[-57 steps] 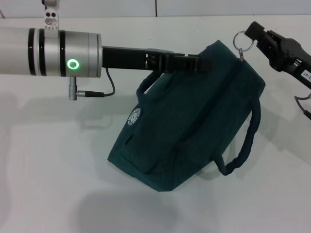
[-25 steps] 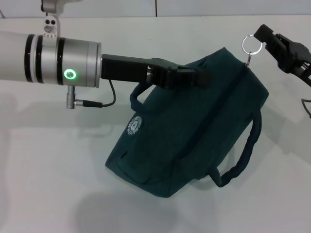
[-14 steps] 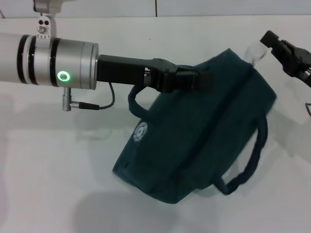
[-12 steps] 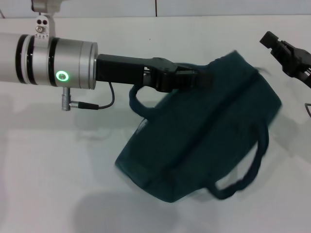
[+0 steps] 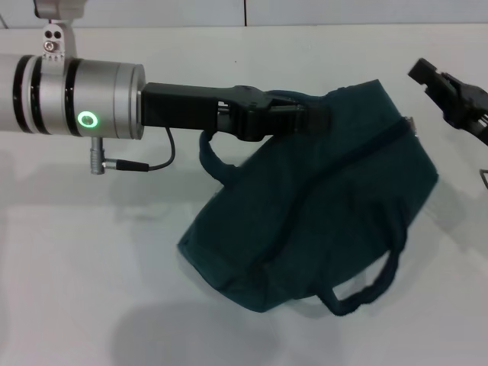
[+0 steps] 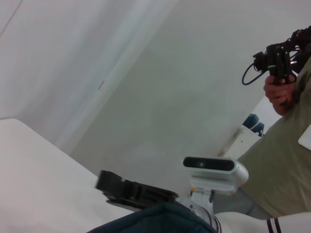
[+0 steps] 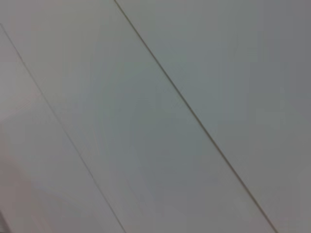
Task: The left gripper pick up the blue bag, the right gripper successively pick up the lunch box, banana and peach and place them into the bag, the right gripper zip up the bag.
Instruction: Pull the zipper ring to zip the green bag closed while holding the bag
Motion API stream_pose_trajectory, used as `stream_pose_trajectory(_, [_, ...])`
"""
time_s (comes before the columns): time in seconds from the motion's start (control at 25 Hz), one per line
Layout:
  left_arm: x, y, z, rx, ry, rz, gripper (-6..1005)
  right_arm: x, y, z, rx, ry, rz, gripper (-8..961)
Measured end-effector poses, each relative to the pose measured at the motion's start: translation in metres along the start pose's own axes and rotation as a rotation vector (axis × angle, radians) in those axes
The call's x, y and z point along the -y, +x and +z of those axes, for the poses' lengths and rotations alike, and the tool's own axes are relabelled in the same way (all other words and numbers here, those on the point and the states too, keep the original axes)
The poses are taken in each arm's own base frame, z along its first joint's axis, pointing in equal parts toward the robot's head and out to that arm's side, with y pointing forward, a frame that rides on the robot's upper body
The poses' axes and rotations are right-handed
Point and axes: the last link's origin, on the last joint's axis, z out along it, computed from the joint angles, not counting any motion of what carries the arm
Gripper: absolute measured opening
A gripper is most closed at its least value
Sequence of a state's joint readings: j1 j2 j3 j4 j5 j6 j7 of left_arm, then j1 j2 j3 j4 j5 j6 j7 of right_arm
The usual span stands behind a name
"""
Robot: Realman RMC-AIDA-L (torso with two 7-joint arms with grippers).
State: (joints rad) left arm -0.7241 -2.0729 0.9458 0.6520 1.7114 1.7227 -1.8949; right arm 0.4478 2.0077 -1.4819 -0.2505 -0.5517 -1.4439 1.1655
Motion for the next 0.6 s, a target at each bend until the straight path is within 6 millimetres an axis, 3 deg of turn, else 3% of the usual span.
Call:
stream_pose_trajectory(0.2, [0.0,0.0,0.0,-0.003,0.001,0.0,54,-0.004,0.001,-0.025,-0.022,-0.037,-0.017,54])
stream_pose_trajectory(0.6, [0.0,0.0,0.001,-0.006,0.002,0.0,54,-0.013,0.018,-0.048,-0.09,-0.074,-0.194,157])
